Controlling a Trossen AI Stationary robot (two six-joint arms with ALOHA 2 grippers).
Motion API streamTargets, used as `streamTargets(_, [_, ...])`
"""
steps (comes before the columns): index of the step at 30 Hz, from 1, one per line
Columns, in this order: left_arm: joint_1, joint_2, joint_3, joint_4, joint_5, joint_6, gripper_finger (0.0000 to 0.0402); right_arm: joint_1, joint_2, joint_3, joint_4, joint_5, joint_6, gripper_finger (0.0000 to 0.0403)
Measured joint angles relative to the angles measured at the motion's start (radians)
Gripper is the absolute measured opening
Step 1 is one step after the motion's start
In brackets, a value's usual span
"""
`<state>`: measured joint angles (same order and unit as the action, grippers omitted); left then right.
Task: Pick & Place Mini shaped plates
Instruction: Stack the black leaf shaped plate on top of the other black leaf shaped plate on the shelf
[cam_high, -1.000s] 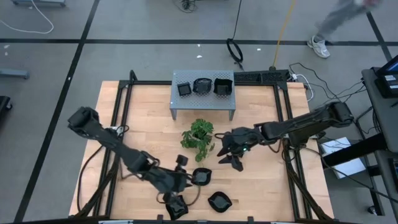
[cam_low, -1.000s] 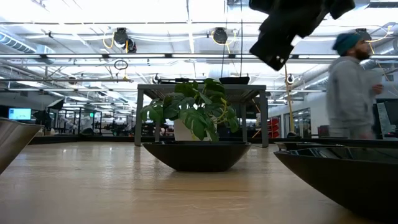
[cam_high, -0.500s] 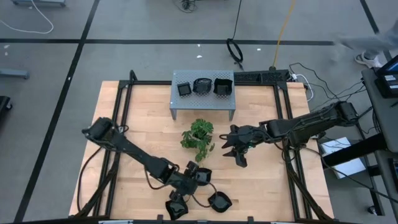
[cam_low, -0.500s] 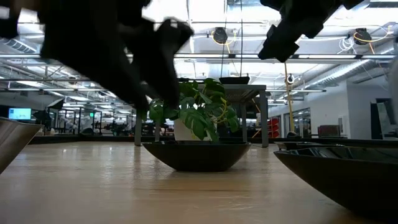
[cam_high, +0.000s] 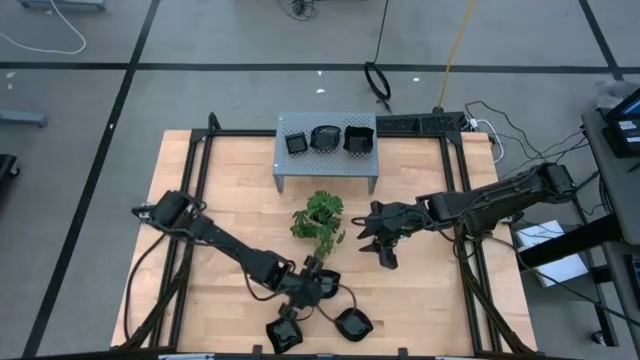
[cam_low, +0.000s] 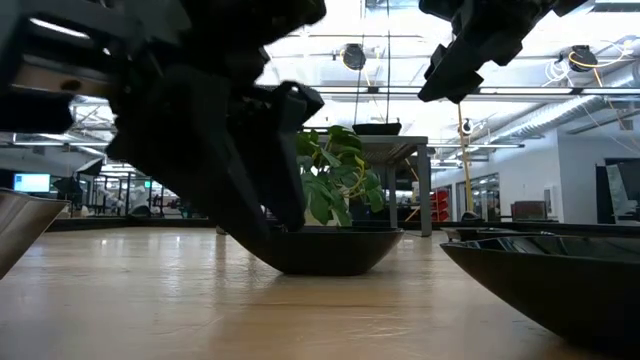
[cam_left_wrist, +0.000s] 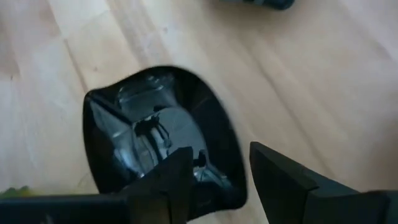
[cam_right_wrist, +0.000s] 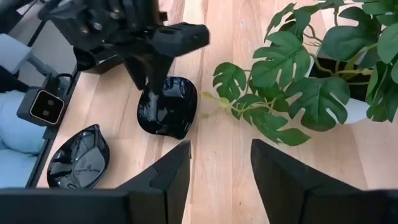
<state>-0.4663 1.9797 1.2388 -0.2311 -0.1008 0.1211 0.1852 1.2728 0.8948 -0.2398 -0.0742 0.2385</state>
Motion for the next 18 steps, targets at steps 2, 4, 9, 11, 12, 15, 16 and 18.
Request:
streamTargets(2, [0.012, 0.0, 0.0, -0.015, 0.005, 0.0, 0.0163, 0.0, 0.0, 0.0, -0.001, 0.0, 0.0, 0.0156])
streamTargets(4, [0.024, 0.0, 0.0, -0.033, 0.004, 0.0, 0.0163, 0.0, 0.0, 0.0, -0.007, 0.0, 0.0, 0.0155])
streamTargets(9, [0.056, 0.0, 0.0, -0.056, -0.039, 0.023, 0.0163, 0.0, 0.0, 0.0, -0.027, 0.0, 0.0, 0.0155])
streamTargets(11, [0.064, 0.0, 0.0, -0.058, -0.041, 0.029, 0.0163, 0.0, 0.0, 0.0, -0.038, 0.0, 0.0, 0.0155])
streamTargets(12, [0.065, 0.0, 0.0, -0.057, -0.04, 0.03, 0.0163, 0.0, 0.0, 0.0, -0.04, 0.0, 0.001, 0.0155])
streamTargets(15, [0.064, 0.0, 0.0, -0.057, -0.013, 0.032, 0.0163, 0.0, 0.0, 0.0, -0.044, 0.0, 0.003, 0.0155])
streamTargets(16, [0.063, 0.0, 0.0, -0.056, 0.0, 0.032, 0.0163, 0.0, 0.0, 0.0, -0.044, 0.0, 0.003, 0.0155])
streamTargets(18, [0.059, 0.0, 0.0, -0.056, 0.004, 0.039, 0.0163, 0.0, 0.0, 0.0, -0.043, 0.0, 0.003, 0.0155])
